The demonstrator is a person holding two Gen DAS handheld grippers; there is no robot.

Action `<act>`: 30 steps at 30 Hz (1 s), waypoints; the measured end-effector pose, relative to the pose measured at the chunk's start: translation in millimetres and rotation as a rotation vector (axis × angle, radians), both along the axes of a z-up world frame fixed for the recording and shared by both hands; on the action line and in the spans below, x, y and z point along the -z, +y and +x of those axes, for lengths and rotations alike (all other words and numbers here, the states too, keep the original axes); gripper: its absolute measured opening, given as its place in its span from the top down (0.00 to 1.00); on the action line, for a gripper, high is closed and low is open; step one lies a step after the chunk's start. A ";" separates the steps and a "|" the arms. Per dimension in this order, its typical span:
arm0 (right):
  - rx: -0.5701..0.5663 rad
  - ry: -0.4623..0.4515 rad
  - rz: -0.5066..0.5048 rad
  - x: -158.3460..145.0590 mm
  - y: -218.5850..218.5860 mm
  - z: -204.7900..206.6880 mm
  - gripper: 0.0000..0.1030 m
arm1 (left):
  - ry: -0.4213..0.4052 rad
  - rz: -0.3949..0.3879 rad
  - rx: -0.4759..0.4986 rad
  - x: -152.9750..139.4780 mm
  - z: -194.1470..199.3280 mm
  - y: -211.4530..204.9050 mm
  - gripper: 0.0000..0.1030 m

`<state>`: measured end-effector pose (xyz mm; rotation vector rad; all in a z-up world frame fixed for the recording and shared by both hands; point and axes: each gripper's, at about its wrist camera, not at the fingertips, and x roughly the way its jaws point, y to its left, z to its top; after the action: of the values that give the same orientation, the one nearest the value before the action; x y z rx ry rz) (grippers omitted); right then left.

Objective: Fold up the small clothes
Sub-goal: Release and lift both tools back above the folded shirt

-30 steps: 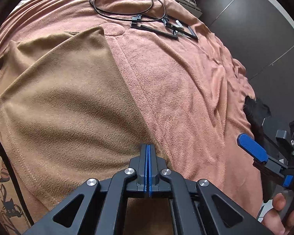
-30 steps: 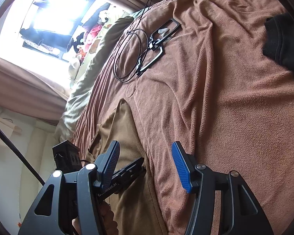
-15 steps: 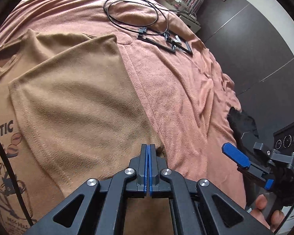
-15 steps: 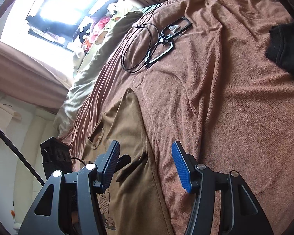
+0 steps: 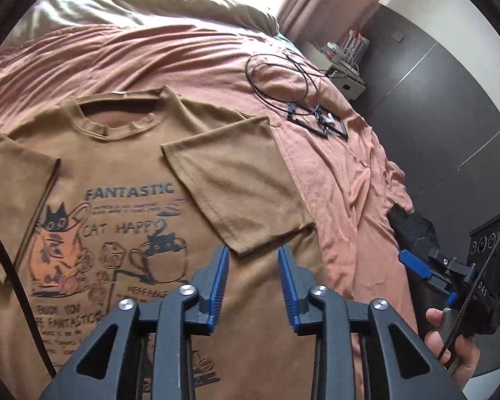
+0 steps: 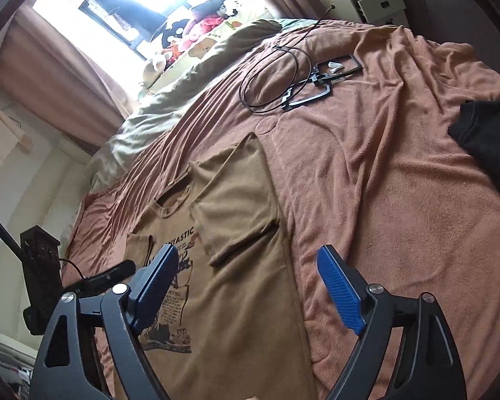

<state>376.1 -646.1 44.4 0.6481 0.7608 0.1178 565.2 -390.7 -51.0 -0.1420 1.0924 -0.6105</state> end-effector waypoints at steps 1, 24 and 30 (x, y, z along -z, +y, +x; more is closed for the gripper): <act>-0.015 0.017 -0.010 -1.0 5.7 -5.3 0.07 | -0.012 -0.002 -0.010 -6.9 -4.2 10.0 0.54; -0.021 -0.092 -0.258 -83.2 71.2 -170.1 0.00 | -0.263 -0.056 -0.215 -109.0 -126.4 217.1 0.05; -0.020 -0.125 -0.286 -84.3 77.0 -215.0 0.00 | -0.274 -0.035 -0.232 -118.9 -169.5 252.8 0.05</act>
<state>161.2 -569.2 128.7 0.3577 0.6480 0.0650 395.7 -137.9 67.9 -0.2055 0.7867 -0.4257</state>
